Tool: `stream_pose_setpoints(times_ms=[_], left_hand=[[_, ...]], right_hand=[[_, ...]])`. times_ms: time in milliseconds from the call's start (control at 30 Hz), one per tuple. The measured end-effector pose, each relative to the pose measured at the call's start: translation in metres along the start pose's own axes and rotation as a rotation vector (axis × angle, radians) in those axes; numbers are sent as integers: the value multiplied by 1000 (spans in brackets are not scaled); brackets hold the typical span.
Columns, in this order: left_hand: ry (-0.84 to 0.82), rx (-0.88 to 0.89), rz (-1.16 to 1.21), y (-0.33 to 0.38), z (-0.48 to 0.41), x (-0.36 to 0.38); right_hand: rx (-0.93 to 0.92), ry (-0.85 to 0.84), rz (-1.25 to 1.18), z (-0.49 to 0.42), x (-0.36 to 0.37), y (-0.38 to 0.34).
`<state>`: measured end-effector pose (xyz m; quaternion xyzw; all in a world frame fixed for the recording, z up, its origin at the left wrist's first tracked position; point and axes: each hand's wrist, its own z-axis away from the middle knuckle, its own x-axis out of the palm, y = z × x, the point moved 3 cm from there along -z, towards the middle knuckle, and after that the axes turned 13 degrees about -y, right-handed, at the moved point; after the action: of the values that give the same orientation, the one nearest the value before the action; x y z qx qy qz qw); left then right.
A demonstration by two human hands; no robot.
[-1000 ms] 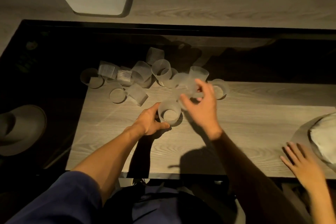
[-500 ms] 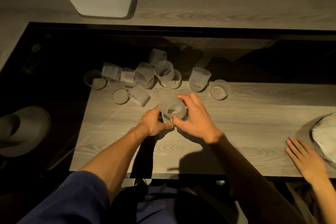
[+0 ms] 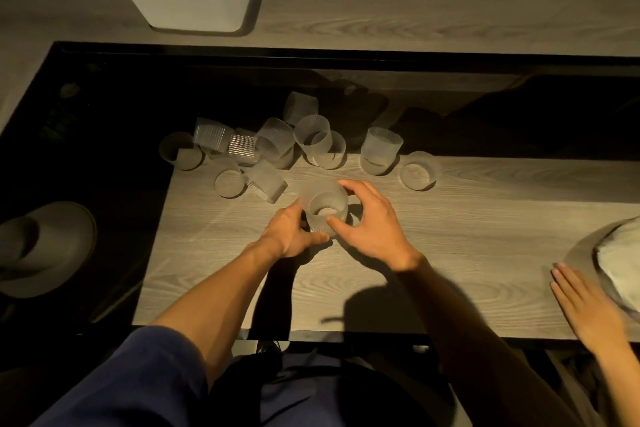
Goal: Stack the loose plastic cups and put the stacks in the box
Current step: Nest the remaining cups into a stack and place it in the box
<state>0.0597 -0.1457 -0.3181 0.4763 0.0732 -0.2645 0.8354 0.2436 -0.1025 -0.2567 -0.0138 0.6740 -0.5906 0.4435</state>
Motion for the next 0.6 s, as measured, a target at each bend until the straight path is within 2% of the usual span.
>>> stream_pose_setpoints(times_ms=[267,333,400,533,600], left_hand=[[7,17,-57,-3,-4,-1],[2,13,-70,-2,-6,-2],[-3,17,-76,0,-8,-2],[-7,31,-89,2,-7,-2],[-7,31,-91,1,-7,-3]], right_hand=[[192,-301,256,-2,3,39],[278,-295,235,-3,2,49],[355,-126,144,-5,-3,59],[639,457,-130,-4,-28,74],[744,599,-127,-2,-41,83]])
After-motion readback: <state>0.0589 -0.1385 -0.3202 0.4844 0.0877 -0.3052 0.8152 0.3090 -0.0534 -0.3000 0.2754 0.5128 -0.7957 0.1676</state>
